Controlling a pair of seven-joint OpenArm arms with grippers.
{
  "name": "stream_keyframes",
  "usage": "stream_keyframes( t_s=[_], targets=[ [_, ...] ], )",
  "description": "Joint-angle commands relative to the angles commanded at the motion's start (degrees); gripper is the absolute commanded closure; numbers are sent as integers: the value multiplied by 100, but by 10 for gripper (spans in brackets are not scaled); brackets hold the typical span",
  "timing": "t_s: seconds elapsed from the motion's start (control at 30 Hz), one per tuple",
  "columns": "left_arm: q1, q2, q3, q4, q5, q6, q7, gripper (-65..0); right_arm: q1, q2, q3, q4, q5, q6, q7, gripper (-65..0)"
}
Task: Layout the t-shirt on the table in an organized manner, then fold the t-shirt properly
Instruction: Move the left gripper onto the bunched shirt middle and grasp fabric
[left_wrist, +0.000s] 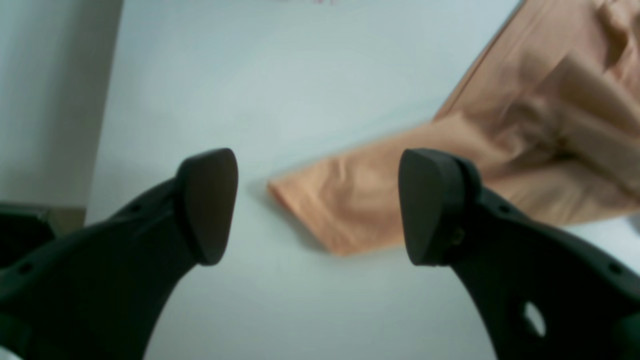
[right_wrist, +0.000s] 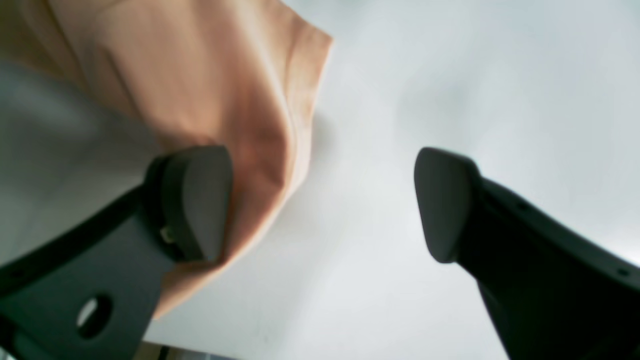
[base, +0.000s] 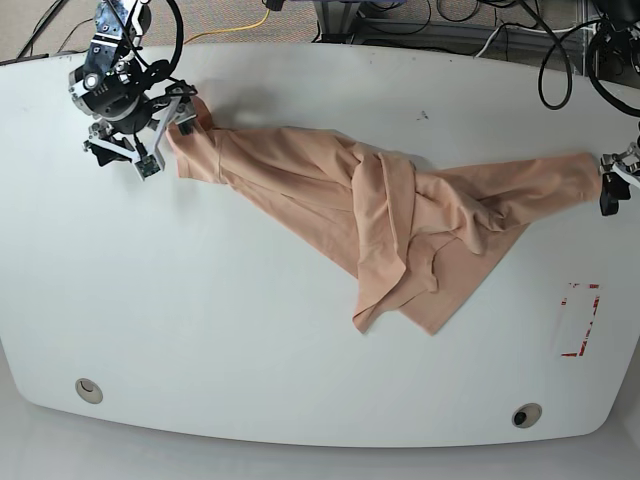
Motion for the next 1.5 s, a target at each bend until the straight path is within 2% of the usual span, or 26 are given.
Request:
stream_keyframes(
  t_s=[0.1, 0.23, 0.4, 0.47, 0.67, 0.8, 0.93, 1.17, 1.4, 1.5],
  targets=[
    [-167, -9, 18, -18, 0, 0, 0, -458, 193, -9, 0, -9, 18, 0, 0, -541],
    [-352, -9, 62, -18, 0, 0, 0, -458, 527, -9, 0, -26, 316, 0, -18, -541],
    [-624, -9, 413, -18, 0, 0, 0, -458, 932, -114, -44, -70, 501, 0, -26, -541],
    [-695, -9, 527, -26, 0, 9, 0, -458, 1116, -343, -44, -158, 466, 0, -26, -541],
    [-967, 0, 976, -26, 0, 9, 0, -458, 1459, -686, -44, -316, 141, 0, -26, -541],
    [-1116, 18, 1240, -26, 0, 9, -9, -458, 1530, -782, -44, -316, -185, 0, -26, -541],
    [-1292, 202, 1442, -26, 0, 9, -9, -458, 1521, -782, -18, -325, -308, 0, -26, -541],
    [-1495, 624, 2136, -26, -18, -9, -9, -465, 1310, -756, 0, -325, -352, 0, -26, -541],
    [-1776, 1354, 2875, -79, 9, -9, 0, -465, 1152, -756, 0, -325, -334, 0, -18, -541],
    [-1820, 1688, 2989, -308, 18, 9, 0, -465, 1125, -756, 0, -316, -325, 0, -18, -541]
  ],
)
